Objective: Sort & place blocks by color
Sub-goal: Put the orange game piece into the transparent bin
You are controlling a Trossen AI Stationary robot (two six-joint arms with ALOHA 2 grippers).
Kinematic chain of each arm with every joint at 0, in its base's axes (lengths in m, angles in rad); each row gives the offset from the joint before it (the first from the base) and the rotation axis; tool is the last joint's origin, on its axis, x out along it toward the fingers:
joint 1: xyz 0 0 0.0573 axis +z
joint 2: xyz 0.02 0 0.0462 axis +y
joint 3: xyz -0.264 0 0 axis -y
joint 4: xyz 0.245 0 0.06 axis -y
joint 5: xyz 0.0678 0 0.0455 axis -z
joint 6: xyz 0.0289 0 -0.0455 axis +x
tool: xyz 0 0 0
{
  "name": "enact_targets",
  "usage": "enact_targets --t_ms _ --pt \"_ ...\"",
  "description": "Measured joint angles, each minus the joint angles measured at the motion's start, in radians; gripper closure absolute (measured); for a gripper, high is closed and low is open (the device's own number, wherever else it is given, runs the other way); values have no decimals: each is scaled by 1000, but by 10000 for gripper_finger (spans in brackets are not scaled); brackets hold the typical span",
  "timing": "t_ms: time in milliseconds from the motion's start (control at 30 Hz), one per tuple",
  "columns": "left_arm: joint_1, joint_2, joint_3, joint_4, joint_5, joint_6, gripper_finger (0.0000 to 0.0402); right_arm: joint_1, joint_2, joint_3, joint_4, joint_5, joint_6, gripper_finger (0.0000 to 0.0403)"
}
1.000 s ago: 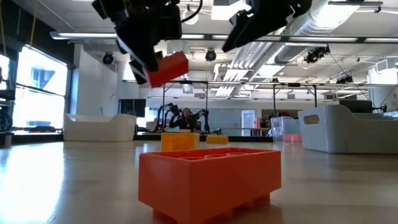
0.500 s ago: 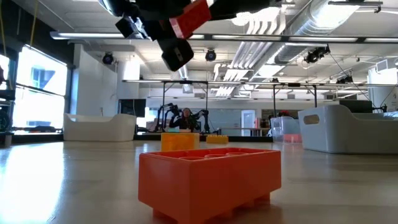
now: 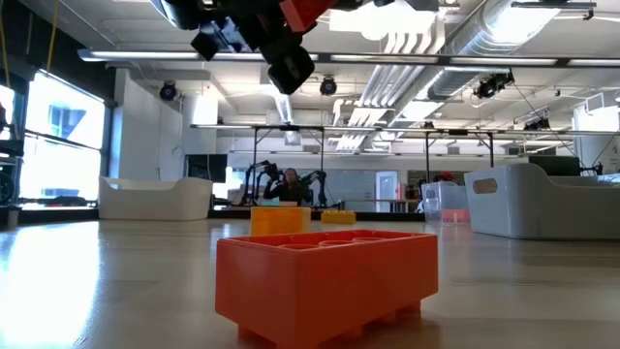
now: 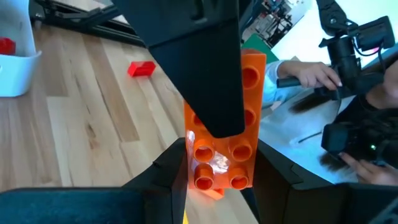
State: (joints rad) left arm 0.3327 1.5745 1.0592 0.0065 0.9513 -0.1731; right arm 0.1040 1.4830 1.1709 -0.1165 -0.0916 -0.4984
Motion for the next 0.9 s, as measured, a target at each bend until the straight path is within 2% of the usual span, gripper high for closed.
enact_targets --t_ms 100,333,433,667,800,900 --pt "3 0 0 17 3 -8 290 -1 0 0 9 8 0 215" --pt "5 0 0 48 -4 -8 257 2 -1 0 0 27 -7 330" --pt "4 0 0 57 -44 -7 255 1 -3 0 -16 36 -7 334" --pt "5 0 0 53 -160 1 249 2 -4 0 -78 157 20 334" --pt "9 0 -1 31 -242 11 231 2 -1 0 -113 223 56 334" --pt "16 0 0 24 -290 31 212 1 1 0 -142 315 93 334"
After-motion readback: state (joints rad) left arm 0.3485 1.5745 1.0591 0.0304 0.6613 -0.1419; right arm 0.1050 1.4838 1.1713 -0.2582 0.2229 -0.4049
